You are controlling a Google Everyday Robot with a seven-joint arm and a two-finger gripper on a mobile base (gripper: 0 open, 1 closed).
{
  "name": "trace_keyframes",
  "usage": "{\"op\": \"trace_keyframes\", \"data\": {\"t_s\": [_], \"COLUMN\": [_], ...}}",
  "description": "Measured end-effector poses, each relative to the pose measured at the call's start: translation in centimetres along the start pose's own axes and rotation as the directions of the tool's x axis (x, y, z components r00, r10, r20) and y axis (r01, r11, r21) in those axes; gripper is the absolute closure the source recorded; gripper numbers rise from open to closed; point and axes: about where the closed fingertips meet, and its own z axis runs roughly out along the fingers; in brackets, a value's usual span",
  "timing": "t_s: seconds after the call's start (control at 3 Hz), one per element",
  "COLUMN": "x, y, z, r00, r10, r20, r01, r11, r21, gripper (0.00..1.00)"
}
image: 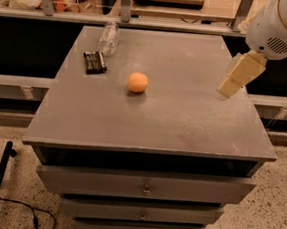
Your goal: Pick water bottle
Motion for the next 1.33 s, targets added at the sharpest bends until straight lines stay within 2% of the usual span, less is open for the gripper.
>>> {"op": "trace_keyframes", "data": {"t_s": [0.33,0.67,1.0,1.33], "x": [-2.7,-5.1,-7.5,-7.6], "y": [-1.5,-2.8,-3.6,-3.6], "z": [2.3,4.5,6.4,6.4], "r00": [0.992,0.982,0.971,0.971], "r10": [0.031,0.075,0.146,0.146], "r20": [0.124,0.171,0.19,0.19], "r01": [-0.031,-0.078,-0.155,-0.155], "r11": [0.9995,0.9969,0.9874,0.9875], "r21": [-0.004,0.008,0.032,0.031], "gripper": [0.0,0.0,0.0,0.0]}}
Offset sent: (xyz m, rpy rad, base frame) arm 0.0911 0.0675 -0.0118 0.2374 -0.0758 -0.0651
